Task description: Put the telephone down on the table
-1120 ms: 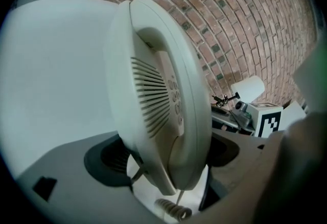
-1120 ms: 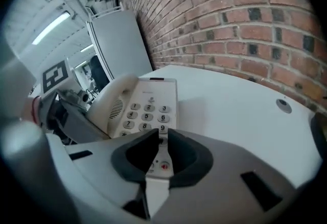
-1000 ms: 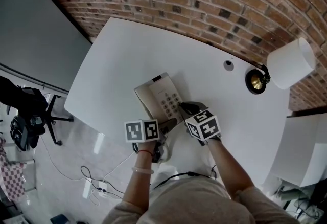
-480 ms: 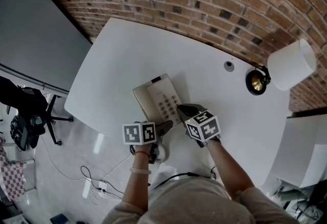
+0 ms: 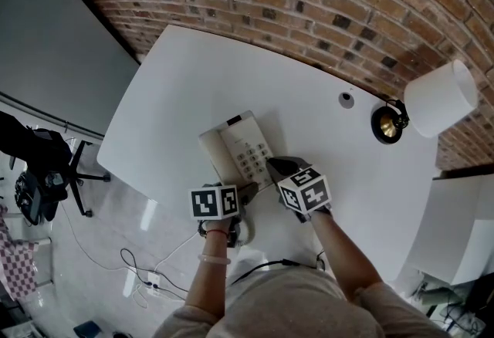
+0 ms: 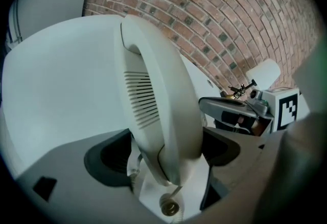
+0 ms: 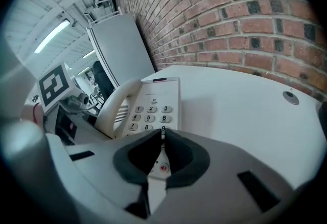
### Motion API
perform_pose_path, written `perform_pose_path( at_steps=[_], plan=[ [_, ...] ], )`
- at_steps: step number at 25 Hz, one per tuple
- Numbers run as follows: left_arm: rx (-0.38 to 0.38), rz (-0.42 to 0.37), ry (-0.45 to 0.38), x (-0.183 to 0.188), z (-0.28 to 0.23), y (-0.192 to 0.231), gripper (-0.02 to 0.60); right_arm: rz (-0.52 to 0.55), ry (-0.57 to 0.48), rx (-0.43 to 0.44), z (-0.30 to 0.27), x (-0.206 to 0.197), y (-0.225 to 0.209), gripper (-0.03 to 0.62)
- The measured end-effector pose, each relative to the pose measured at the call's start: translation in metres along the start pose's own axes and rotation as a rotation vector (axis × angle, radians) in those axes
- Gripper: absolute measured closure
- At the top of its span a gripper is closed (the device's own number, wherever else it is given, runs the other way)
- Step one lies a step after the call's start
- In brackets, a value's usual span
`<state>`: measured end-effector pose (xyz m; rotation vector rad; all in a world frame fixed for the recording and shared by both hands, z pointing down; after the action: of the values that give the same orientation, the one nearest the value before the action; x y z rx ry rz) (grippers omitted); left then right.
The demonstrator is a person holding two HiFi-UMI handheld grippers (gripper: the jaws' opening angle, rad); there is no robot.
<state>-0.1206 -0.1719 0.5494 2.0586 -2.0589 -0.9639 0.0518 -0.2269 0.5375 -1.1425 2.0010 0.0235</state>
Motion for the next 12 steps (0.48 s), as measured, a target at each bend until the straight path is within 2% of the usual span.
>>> perform_pose_path(
  at_steps=[2,4,8,12],
  plan=[
    [0.088,-0.091,0.009,-0.0006,0.0029,-0.0024,0.164,0.0,0.001,0.003,-0.0005,-0.0001,0.0007,0.588],
    [0.124,-0.153,0.014,0.0,0.0028,-0.0045,0.164,0.001,-0.006,0.001,-0.0005,-0.0002,-0.0001,0.588],
    [0.082,-0.087,-0.014,-0.0027,0.0026,0.0002,0.164,0.0,-0.009,0.003,-0.0011,-0.0011,-0.0013,0.588],
    [0.085,-0.114,-0.044,-0.0042,0.0085,0.0001,0.164,0.0,-0.009,0.002,-0.0007,-0.001,-0.0009,0.588]
  ],
)
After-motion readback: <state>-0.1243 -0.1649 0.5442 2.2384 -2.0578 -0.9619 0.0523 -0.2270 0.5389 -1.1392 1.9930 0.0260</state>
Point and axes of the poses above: the fingertips, and each gripper's own axes: z backward along the fingers, y to its left, x out of its top, the point moved 9 cm from there along z, backward along the fingers, and after that the axes turned 4 degrees about -z, right-handed, at the moved point
